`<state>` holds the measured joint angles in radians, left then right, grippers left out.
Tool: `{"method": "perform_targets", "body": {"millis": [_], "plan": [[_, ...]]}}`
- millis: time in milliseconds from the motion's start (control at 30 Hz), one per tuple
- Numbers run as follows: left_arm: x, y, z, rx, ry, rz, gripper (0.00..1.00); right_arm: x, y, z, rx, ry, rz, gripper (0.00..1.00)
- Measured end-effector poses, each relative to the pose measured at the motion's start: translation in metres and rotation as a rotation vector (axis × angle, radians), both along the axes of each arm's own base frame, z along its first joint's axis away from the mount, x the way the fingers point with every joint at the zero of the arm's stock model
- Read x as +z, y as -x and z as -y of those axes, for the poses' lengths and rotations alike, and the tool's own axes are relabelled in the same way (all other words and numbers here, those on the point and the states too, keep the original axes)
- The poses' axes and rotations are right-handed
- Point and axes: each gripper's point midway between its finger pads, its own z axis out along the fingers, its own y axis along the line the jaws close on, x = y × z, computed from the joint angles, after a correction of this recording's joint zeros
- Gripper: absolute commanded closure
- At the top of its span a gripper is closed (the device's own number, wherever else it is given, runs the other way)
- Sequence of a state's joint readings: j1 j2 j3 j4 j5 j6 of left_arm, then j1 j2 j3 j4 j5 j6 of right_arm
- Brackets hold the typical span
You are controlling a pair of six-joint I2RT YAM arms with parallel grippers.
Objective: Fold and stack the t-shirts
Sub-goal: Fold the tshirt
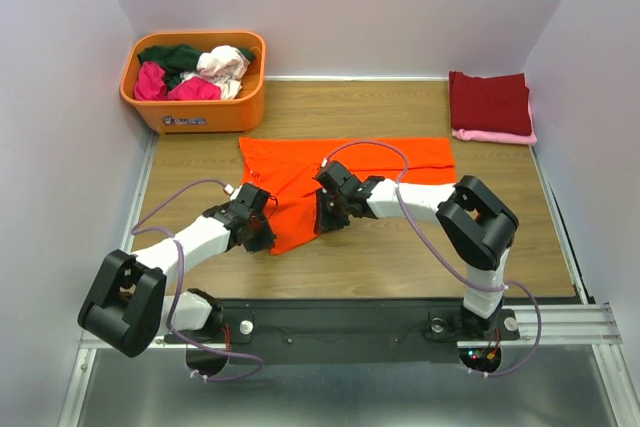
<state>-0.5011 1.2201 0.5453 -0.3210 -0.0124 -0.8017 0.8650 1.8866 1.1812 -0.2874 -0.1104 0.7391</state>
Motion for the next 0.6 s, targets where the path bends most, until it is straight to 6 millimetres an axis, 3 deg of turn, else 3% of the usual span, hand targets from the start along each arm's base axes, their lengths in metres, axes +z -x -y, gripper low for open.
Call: {"method": "perform_targets", "body": {"millis": [133, 300, 367, 467, 600], "plan": [[0.000, 0.000, 0.000, -0.001, -0.002, 0.002, 1.00, 0.000, -0.001, 0.000, -0.005, 0.002, 0.004, 0.96], [0.011, -0.005, -0.006, -0.001, -0.058, 0.009, 1.00, 0.002, -0.006, 0.001, -0.010, 0.014, 0.024, 0.97], [0.029, -0.018, -0.005, -0.003, -0.074, 0.045, 1.00, 0.009, -0.012, -0.001, -0.014, 0.009, 0.041, 0.97], [0.067, -0.055, 0.003, -0.005, -0.091, 0.150, 1.00, 0.025, -0.027, -0.008, -0.018, -0.020, 0.077, 0.97], [0.093, -0.094, 0.009, -0.009, -0.126, 0.224, 1.00, 0.046, -0.056, -0.008, -0.052, -0.055, 0.127, 0.97]]}}
